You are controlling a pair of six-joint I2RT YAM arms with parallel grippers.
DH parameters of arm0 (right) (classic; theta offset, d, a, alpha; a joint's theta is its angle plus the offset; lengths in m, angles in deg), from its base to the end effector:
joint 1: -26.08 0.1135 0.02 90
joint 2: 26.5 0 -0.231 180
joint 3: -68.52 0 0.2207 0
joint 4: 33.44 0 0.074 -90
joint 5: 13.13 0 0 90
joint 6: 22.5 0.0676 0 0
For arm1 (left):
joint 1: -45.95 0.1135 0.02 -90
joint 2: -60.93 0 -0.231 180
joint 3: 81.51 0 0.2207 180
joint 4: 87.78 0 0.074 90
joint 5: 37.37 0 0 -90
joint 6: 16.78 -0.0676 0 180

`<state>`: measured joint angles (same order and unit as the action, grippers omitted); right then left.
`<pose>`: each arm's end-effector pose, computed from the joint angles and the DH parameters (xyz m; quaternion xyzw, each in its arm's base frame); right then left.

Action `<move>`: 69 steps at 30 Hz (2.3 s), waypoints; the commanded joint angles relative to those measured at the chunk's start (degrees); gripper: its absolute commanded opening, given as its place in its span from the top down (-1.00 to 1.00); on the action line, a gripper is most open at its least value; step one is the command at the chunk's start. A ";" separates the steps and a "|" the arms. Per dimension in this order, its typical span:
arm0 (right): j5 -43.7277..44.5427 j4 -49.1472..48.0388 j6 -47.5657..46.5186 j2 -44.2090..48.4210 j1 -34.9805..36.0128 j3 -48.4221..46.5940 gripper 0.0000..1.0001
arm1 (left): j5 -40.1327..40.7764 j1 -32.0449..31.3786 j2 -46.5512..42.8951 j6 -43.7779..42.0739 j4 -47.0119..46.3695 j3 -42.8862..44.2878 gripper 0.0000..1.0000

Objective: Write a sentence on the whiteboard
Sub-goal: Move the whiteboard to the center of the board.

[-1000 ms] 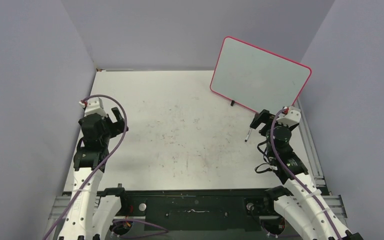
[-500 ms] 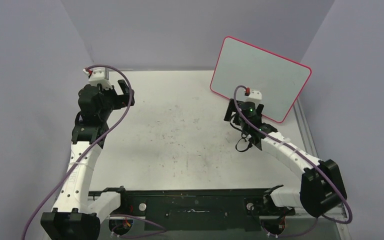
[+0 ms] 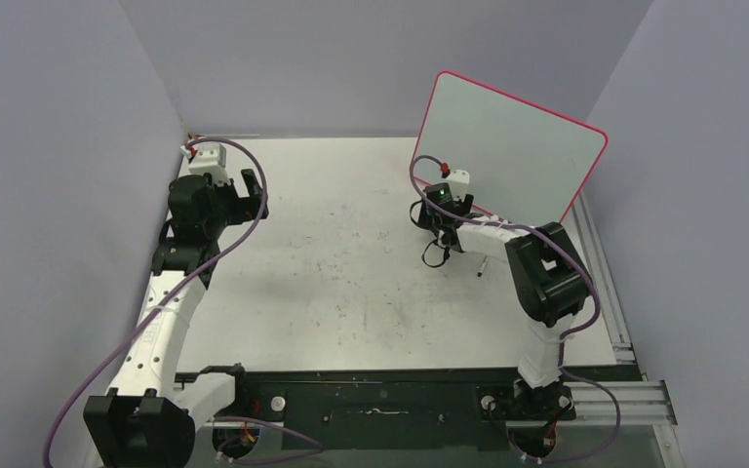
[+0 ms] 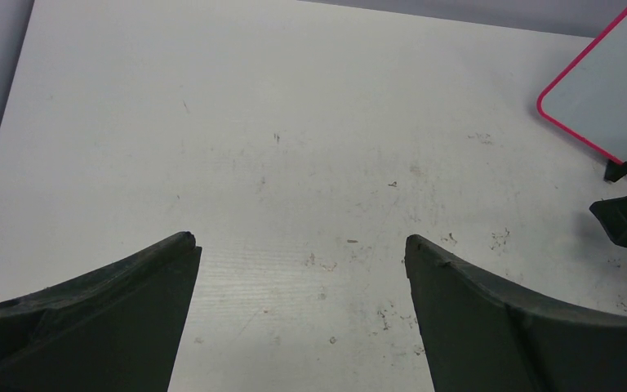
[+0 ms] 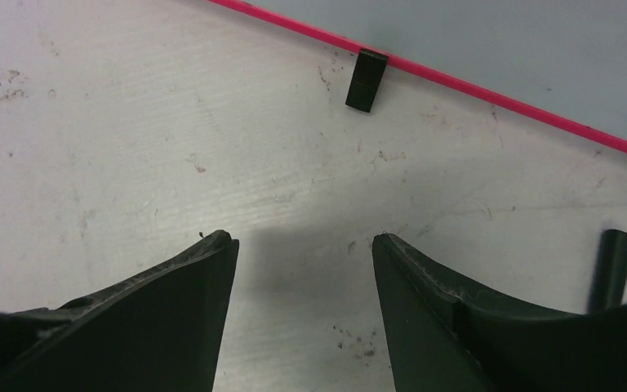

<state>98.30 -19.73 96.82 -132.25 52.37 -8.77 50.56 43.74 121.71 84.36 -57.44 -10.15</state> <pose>0.3500 0.1454 0.1387 0.0991 0.8959 0.0355 0.4316 0.2571 -0.0124 0.3078 -0.0533 0.8161 -0.0815 0.5696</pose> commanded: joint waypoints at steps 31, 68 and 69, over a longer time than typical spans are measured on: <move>7.10 -5.15 -1.51 -17.24 -6.35 -16.67 0.13 | -2.17 -0.42 1.19 0.82 -3.08 0.44 -0.92; 0.98 -15.86 -11.62 -8.64 6.47 -1.33 0.89 | -3.20 -0.42 2.16 1.09 -3.42 0.35 -0.92; 1.12 -16.13 -11.77 -8.20 7.52 -0.59 0.89 | -3.23 -0.42 2.16 1.13 -3.41 0.32 -0.92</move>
<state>104.07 -35.05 86.44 -144.36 54.14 -11.88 48.23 43.43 123.85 85.01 -58.14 -10.15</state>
